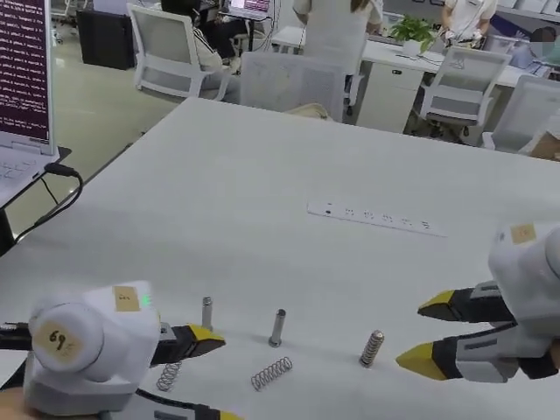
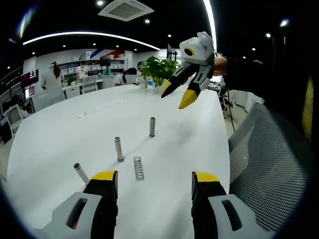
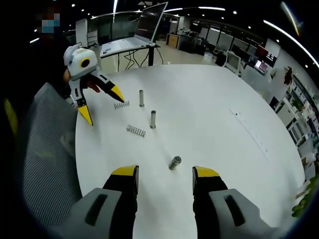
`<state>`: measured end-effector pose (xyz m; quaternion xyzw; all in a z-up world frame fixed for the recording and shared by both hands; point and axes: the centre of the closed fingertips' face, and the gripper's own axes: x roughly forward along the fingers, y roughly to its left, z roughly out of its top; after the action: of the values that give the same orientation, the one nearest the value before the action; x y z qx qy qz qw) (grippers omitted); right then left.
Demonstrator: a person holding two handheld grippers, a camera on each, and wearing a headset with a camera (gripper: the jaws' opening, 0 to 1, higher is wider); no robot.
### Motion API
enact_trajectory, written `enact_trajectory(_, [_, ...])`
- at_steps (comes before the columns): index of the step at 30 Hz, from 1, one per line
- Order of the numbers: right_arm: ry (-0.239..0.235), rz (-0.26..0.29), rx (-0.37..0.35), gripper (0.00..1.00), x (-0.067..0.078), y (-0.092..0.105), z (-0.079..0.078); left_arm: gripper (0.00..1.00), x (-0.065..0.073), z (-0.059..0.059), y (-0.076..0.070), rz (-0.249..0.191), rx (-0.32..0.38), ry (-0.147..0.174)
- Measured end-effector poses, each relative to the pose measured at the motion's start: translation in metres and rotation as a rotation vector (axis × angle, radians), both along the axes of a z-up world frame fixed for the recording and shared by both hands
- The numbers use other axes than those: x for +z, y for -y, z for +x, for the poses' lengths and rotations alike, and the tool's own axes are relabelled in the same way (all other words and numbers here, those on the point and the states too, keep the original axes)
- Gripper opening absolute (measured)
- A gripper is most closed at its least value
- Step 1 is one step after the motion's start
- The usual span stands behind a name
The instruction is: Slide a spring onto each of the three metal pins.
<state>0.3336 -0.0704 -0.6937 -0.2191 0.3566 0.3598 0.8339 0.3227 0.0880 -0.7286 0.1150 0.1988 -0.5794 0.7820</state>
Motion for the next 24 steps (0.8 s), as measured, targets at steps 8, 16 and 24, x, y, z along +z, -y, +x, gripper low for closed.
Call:
enact_trajectory(8, [0.0, 0.031, -0.024, 0.41, -0.002, -0.002, -0.009, 0.45, -0.009, 0.009, 0.009, 0.026, 0.0, 0.001])
enact_trajectory(16, [0.0, 0.042, -0.03, 0.4, -0.003, -0.005, -0.016, 0.35, -0.018, 0.018, 0.01, 0.038, 0.032, -0.016])
enact_trajectory(24, [-0.004, 0.047, -0.035, 0.4, -0.006, -0.007, -0.021, 0.32, -0.028, 0.022, 0.018, 0.071, 0.019, -0.02])
